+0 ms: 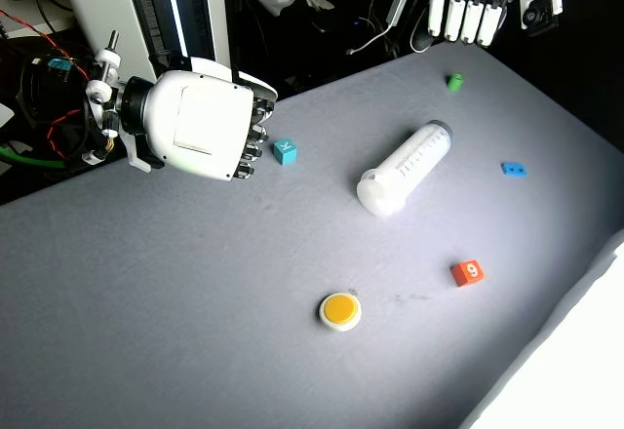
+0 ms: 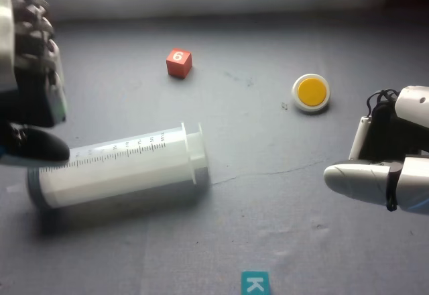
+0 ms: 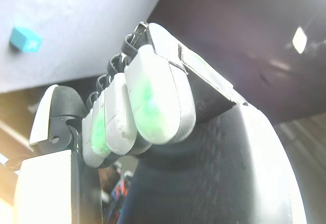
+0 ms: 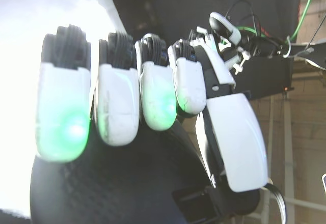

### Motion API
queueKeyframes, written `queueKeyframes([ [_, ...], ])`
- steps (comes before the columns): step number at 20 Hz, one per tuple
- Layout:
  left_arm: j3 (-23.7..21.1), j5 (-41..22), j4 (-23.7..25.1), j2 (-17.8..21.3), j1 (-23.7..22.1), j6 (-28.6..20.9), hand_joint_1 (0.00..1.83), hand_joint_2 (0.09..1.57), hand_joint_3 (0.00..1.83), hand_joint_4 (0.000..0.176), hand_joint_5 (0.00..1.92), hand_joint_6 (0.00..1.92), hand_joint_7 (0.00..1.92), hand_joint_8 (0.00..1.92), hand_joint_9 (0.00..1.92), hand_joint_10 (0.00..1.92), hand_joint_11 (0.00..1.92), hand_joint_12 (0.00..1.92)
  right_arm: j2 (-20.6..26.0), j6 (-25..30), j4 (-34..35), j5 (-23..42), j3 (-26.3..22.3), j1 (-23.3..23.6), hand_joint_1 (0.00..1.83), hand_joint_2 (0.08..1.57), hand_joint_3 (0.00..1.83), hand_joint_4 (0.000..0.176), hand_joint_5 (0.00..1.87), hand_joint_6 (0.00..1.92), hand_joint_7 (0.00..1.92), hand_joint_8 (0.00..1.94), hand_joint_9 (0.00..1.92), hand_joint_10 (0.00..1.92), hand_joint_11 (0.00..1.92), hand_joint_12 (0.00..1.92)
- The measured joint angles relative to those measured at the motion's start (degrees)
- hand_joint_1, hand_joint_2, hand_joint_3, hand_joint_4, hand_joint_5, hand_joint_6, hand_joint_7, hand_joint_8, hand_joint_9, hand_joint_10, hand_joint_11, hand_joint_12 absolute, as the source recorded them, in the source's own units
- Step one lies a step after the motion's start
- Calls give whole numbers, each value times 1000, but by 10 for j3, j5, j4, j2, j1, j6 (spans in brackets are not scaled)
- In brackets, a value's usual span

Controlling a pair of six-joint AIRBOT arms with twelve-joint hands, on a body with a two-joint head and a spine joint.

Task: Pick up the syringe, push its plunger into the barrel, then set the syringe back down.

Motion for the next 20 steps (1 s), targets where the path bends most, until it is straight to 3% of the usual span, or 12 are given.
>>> queueKeyframes([
  [3, 1, -5, 8, 0, 6, 1, 1223, 1349, 36, 131, 1591, 1921, 1632, 1921, 1688, 1921, 1707, 1921, 0, 0, 0, 0, 0, 0, 990, 1449, 9, 130, 1619, 1921, 1717, 1941, 1773, 1921, 1867, 1921],
  [5, 4, -13, 9, 7, 15, 21, 1186, 1359, 43, 116, 1607, 1921, 1638, 1921, 1686, 1921, 1701, 1921, -1, 0, 0, 1, 0, 0, 1023, 1425, 0, 129, 1656, 1921, 1751, 1941, 1798, 1921, 1895, 1921],
  [10, 3, -32, 3, 11, 22, 23, 1181, 1356, 36, 141, 1610, 1921, 1648, 1921, 1697, 1921, 1702, 1921, 0, 0, 0, 2, 0, 0, 1093, 1390, 0, 126, 1666, 1921, 1748, 1941, 1801, 1921, 1893, 1921],
  [11, 3, -32, 3, 11, 21, 23, 1164, 1353, 34, 135, 1616, 1921, 1648, 1921, 1690, 1921, 1692, 1921, -1, 0, 0, 2, 0, 0, 1134, 1377, 0, 124, 1675, 1921, 1750, 1941, 1807, 1921, 1900, 1921],
  [13, 3, -31, 2, 11, 21, 24, 1174, 1347, 29, 145, 1594, 1921, 1640, 1921, 1688, 1921, 1696, 1921, 0, 0, 0, 3, 0, 0, 1140, 1387, 0, 100, 1685, 1921, 1743, 1941, 1796, 1921, 1897, 1921],
  [14, 4, -31, 3, 11, 21, 24, 1173, 1362, 34, 151, 1601, 1921, 1648, 1921, 1698, 1921, 1702, 1921, 0, 0, -1, 2, 0, 0, 1136, 1384, 0, 65, 1685, 1921, 1742, 1941, 1795, 1921, 1899, 1921],
  [15, 4, -31, 3, 11, 21, 24, 1166, 1360, 32, 152, 1603, 1921, 1650, 1921, 1697, 1921, 1691, 1921, 0, 0, -2, 3, 0, 0, 1126, 1390, 0, 55, 1687, 1921, 1739, 1941, 1791, 1921, 1896, 1921],
  [17, 4, -32, 8, 11, 21, 24, 1186, 1353, 27, 163, 1593, 1921, 1642, 1921, 1691, 1921, 1680, 1921, 0, 0, -3, 3, 0, 0, 1116, 1392, 0, 53, 1678, 1921, 1742, 1941, 1789, 1921, 1888, 1921],
  [20, 0, -33, 13, 11, 16, 24, 1196, 1337, 18, 165, 1584, 1921, 1642, 1921, 1689, 1921, 1666, 1921, 0, 0, -7, 4, 0, 0, 1085, 1407, 0, 55, 1666, 1921, 1742, 1941, 1788, 1921, 1886, 1921],
])
